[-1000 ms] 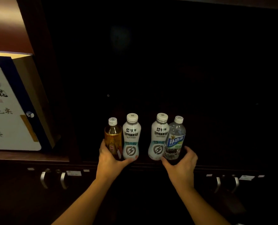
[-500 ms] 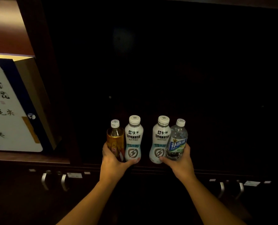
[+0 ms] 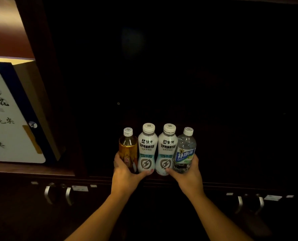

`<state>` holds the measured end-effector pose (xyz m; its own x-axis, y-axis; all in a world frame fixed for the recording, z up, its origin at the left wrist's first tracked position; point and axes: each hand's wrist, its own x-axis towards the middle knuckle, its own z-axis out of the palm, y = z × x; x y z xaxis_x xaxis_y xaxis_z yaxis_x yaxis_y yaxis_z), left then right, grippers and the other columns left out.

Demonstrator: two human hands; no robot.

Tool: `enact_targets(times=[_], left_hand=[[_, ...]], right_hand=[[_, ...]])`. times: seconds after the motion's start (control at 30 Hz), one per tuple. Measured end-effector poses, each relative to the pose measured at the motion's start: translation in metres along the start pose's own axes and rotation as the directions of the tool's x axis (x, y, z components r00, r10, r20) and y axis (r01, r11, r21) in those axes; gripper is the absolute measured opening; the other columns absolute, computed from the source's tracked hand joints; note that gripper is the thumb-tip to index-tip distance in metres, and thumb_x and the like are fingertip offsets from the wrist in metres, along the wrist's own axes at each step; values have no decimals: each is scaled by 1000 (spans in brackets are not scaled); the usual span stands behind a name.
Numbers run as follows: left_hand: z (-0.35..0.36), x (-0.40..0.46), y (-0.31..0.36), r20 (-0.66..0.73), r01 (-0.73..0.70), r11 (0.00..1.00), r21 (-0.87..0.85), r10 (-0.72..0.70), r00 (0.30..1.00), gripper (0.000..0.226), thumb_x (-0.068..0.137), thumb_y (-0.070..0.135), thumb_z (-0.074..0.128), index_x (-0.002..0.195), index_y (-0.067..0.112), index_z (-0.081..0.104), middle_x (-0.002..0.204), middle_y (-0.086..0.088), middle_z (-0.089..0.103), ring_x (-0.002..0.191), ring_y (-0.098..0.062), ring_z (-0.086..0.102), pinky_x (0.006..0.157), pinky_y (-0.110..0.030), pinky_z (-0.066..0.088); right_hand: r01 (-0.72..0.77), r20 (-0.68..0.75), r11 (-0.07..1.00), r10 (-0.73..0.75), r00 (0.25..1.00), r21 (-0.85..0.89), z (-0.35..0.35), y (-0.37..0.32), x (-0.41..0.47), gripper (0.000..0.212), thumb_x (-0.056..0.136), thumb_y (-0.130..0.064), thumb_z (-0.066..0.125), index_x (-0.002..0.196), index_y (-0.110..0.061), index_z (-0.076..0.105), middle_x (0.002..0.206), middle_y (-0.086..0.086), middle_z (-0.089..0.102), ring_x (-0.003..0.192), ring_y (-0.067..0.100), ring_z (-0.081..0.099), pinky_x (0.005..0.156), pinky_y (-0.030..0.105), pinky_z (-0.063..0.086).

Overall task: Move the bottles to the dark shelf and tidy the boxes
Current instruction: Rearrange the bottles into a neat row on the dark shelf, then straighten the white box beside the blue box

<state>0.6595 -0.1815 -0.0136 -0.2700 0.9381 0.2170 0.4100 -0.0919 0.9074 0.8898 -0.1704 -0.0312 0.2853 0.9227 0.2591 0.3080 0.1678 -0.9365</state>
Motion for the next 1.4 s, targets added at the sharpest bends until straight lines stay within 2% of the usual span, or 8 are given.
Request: enact_targets(times=[0.23,0.5,0.7,0.87,1.03,1.17,1.27,1.4], left_hand=[[1,-1,0,-11,-3,1000,23,4,1000,137,37,69,90,146,37,15,139,3,46,126,-22,51,95,-44,51],[-1,-2,1,6,-9,999,37,9,1000,137,39,70,89,148,37,13,142,1,43,129,-22,49,97,-47,51],[-9,-1,-1,42,-18,995,95,14,999,134,41,78,82,147,36,13,141,2,45,127,-21,49,96,-42,51],[-25,7,-9,96,-76,978,197,57,994,116,58,58,86,148,28,19,142,-1,43,129,-23,48,99,-44,50],[-45,17,-18,181,-93,968,233,51,982,98,68,55,81,145,26,28,137,3,47,126,-18,49,100,-41,49],[-70,23,-29,283,-160,932,326,65,957,75,74,60,73,136,29,44,128,8,53,118,-13,52,91,-28,48],[-95,27,-40,374,-263,892,368,117,920,60,78,64,66,128,33,53,120,14,56,111,-8,54,83,-21,45],[-135,25,-53,452,-348,853,388,153,879,42,83,62,62,115,34,60,105,19,53,99,-4,55,72,-20,45]], right_hand=[[-21,-33,1000,20,999,-22,4,-4,-4,103,58,-34,95,140,-44,33,125,-18,59,111,1,59,87,28,50],[-33,-33,998,31,999,-51,4,-9,-9,106,60,-36,94,143,-44,28,128,-16,57,113,5,58,91,33,51],[-94,-24,992,92,995,-90,2,-15,-9,127,58,-38,94,153,-42,11,137,-12,54,123,10,55,101,43,48],[-143,-61,973,135,989,-178,6,-23,-13,127,63,-38,93,156,-26,8,147,1,46,133,22,48,109,50,41],[-146,-203,955,94,975,-258,18,-40,-34,94,70,-31,89,145,-23,34,137,6,46,123,22,51,101,44,47],[-193,-250,932,117,961,-307,34,-54,-57,77,76,-30,83,140,-23,41,132,6,46,117,22,53,93,38,47],[-161,-191,891,86,978,-424,52,-65,-72,50,83,-31,77,126,-16,57,124,3,55,115,22,56,89,33,48],[-101,-23,852,104,994,-513,82,-88,-92,18,88,-36,71,99,-23,67,103,-6,64,92,10,61,75,29,51]])
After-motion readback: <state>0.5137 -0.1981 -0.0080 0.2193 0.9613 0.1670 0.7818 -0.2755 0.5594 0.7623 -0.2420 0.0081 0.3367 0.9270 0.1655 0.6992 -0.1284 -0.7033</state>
